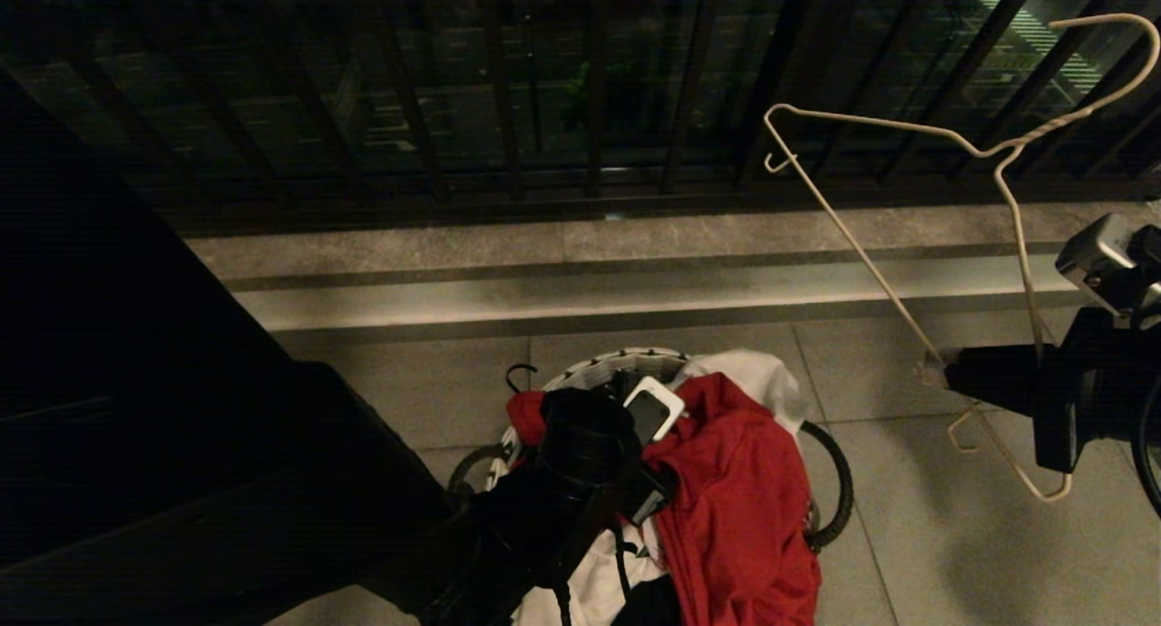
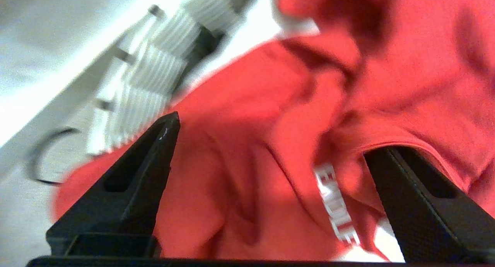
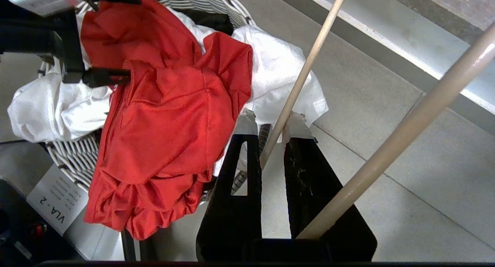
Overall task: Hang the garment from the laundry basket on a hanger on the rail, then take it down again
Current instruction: Pick up clothes from the basket
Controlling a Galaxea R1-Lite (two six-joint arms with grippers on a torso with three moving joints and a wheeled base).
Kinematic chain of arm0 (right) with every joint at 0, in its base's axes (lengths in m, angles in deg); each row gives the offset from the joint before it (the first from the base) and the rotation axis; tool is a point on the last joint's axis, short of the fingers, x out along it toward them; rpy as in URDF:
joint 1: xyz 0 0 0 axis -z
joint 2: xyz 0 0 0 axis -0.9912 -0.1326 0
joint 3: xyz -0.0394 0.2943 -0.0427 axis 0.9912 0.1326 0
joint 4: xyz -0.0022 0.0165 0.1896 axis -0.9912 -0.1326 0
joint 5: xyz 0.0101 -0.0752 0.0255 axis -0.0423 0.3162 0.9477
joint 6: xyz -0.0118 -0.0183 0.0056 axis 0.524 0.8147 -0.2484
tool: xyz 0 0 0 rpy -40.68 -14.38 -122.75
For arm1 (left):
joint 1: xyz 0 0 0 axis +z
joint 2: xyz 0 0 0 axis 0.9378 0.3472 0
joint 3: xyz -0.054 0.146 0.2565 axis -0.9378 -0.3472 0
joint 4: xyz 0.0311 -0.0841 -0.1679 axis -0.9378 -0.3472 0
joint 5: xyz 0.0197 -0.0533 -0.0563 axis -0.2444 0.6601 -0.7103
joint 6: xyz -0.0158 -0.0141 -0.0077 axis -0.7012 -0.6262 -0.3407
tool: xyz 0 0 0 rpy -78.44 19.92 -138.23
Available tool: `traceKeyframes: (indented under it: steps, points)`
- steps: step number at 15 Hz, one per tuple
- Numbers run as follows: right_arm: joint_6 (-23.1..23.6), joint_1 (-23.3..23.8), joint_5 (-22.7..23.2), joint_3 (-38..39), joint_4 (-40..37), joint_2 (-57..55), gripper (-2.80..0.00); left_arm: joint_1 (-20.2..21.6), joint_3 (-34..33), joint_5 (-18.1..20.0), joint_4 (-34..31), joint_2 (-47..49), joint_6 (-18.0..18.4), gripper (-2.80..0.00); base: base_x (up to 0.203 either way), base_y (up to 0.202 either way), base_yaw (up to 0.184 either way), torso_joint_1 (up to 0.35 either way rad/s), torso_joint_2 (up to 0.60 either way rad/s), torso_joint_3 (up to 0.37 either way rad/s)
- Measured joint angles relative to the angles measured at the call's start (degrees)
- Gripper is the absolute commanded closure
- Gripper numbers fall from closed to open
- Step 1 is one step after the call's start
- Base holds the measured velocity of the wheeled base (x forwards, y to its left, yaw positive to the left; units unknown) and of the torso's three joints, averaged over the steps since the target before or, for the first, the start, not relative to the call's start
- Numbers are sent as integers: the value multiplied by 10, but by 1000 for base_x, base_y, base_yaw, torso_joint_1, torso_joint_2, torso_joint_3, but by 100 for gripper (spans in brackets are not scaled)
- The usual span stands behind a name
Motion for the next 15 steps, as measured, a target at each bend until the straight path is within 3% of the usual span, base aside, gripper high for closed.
traceKeyframes:
  steps: [4, 8, 15]
  points:
    - [0, 0, 0, 0, 0, 0, 0, -4, 0, -43, 55, 4, 36, -280, 0, 0, 0, 0, 0, 0]
    - [0, 0, 0, -1, 0, 0, 0, -4, -13, -47, 119, 37, 77, -280, 0, 0, 0, 0, 0, 0]
    - [0, 0, 0, -2, 0, -1, 0, -4, -54, -45, 117, 31, 103, -280, 0, 0, 0, 0, 0, 0]
